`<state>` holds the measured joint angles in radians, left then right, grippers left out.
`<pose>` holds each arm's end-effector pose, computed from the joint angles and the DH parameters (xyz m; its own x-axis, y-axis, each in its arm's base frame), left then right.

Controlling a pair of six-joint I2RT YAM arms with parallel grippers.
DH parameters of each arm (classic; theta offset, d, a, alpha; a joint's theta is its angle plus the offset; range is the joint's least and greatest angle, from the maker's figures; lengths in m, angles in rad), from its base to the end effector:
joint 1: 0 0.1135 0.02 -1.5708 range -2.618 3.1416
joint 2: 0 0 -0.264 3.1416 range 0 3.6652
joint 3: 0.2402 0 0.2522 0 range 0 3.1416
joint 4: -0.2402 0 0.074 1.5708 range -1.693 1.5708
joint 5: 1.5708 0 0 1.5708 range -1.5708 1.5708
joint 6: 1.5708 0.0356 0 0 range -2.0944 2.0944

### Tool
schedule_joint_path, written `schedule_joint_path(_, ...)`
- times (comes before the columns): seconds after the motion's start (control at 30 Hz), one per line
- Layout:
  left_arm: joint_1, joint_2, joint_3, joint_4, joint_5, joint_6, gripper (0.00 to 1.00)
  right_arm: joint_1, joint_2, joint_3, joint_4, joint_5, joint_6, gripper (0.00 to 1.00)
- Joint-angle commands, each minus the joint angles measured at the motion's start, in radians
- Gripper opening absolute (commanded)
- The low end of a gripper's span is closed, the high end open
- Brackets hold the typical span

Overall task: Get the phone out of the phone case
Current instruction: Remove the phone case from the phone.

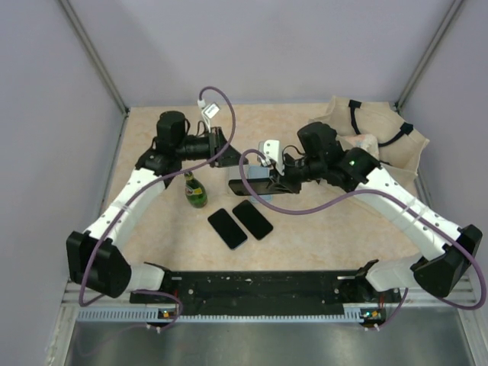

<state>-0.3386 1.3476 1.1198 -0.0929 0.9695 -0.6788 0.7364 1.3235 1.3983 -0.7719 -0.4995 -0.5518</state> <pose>0.2761 -0.1284 0.3444 -0.8128 -0.0903 -0.5754 0.5341 0.2787 -0.7982 0.1929 0.1979 0.3800 0.0466 -0.5788 -0.8141 -0.9831 0.1178 -0.1401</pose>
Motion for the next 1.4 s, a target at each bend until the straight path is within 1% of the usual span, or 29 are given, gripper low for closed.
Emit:
schedule_joint_path(0.0,0.033,-0.068,0.233,-0.418,0.015,0.643,0.3,-0.015,-0.05,0.008,0.022,-0.109,-0.025,0.0)
schedule_joint_path(0.03,0.041,-0.07,0.286,-0.544,0.02,0.764,0.39,-0.02,-0.05,0.005,0.016,-0.12,-0.026,0.0)
schedule_joint_path(0.07,0.042,-0.071,0.332,-0.632,0.023,0.888,0.45,-0.023,-0.052,0.005,0.011,-0.125,-0.027,0.0)
schedule_joint_path(0.1,0.044,-0.073,0.374,-0.712,0.029,0.986,0.52,-0.028,-0.05,0.007,0.01,-0.131,-0.027,0.0)
schedule_joint_path(0.13,0.041,-0.077,0.403,-0.775,0.064,1.068,0.61,-0.029,-0.05,0.008,0.008,-0.134,-0.027,0.0)
schedule_joint_path(0.17,0.039,-0.084,0.409,-0.825,0.086,1.132,0.67,-0.031,-0.049,0.01,0.01,-0.14,-0.027,0.0)
schedule_joint_path(0.23,0.024,-0.094,0.402,-0.864,0.092,1.186,0.82,-0.032,-0.044,0.025,0.008,-0.157,-0.019,0.0)
schedule_joint_path(0.27,0.007,-0.096,0.394,-0.875,0.075,1.202,0.87,-0.035,-0.041,0.036,0.006,-0.171,-0.014,0.0)
schedule_joint_path(0.33,-0.028,-0.088,0.37,-0.887,0.042,1.228,0.92,-0.042,-0.035,0.056,0.006,-0.191,-0.004,0.0)
schedule_joint_path(0.43,-0.08,-0.088,0.325,-0.849,-0.011,1.225,0.97,-0.052,-0.027,0.085,0.005,-0.22,0.01,0.0)
schedule_joint_path(0.53,-0.131,-0.093,0.279,-0.766,-0.054,1.205,0.99,-0.066,-0.02,0.103,0.005,-0.254,0.026,0.0)
schedule_joint_path(0.6,-0.16,-0.09,0.256,-0.736,-0.101,1.21,0.99,-0.075,-0.02,0.111,0.006,-0.277,0.032,0.0)
schedule_joint_path(0.67,-0.178,-0.081,0.244,-0.717,-0.117,1.213,0.99,-0.078,-0.02,0.114,0.006,-0.284,0.036,0.0)
schedule_joint_path(0.73,-0.189,-0.065,0.242,-0.716,-0.121,1.216,0.96,-0.081,-0.021,0.113,0.005,-0.287,0.038,0.0)
schedule_joint_path(0.77,-0.197,-0.058,0.244,-0.714,-0.129,1.219,0.92,-0.081,-0.021,0.111,0.006,-0.29,0.035,0.0)
schedule_joint_path(0.83,-0.211,-0.039,0.25,-0.717,-0.143,1.223,0.79,-0.081,-0.018,0.111,0.006,-0.298,0.038,0.0)
schedule_joint_path(0.93,-0.232,0.001,0.274,-0.755,-0.153,1.237,0.5,-0.081,-0.015,0.116,0.005,-0.303,0.039,0.0)
schedule_joint_path(1.03,-0.241,0.045,0.311,-0.821,-0.164,1.259,0.23,-0.081,-0.015,0.117,0.005,-0.303,0.039,0.0)
schedule_joint_path(1.07,-0.244,0.06,0.324,-0.84,-0.169,1.263,0.07,-0.081,-0.015,0.119,0.005,-0.303,0.038,0.0)
schedule_joint_path(1.1,-0.246,0.07,0.33,-0.855,-0.173,1.268,0.0,-0.081,-0.017,0.119,0.006,-0.301,0.036,0.0)
schedule_joint_path(1.2,-0.247,0.076,0.325,-0.866,-0.169,1.265,0.0,-0.083,-0.015,0.116,0.013,-0.297,0.046,0.0)
schedule_joint_path(1.23,-0.246,0.064,0.313,-0.843,-0.167,1.259,0.0,-0.084,-0.018,0.111,0.023,-0.289,0.059,0.04)
schedule_joint_path(1.27,-0.244,0.047,0.293,-0.817,-0.166,1.247,0.0,-0.088,-0.018,0.107,0.029,-0.284,0.073,0.12)
schedule_joint_path(1.3,-0.244,0.03,0.273,-0.782,-0.163,1.236,0.0,-0.094,-0.02,0.103,0.037,-0.278,0.087,0.26)
schedule_joint_path(1.37,-0.238,-0.017,0.22,-0.705,-0.167,1.19,0.0,-0.112,-0.026,0.1,0.06,-0.278,0.119,0.46)
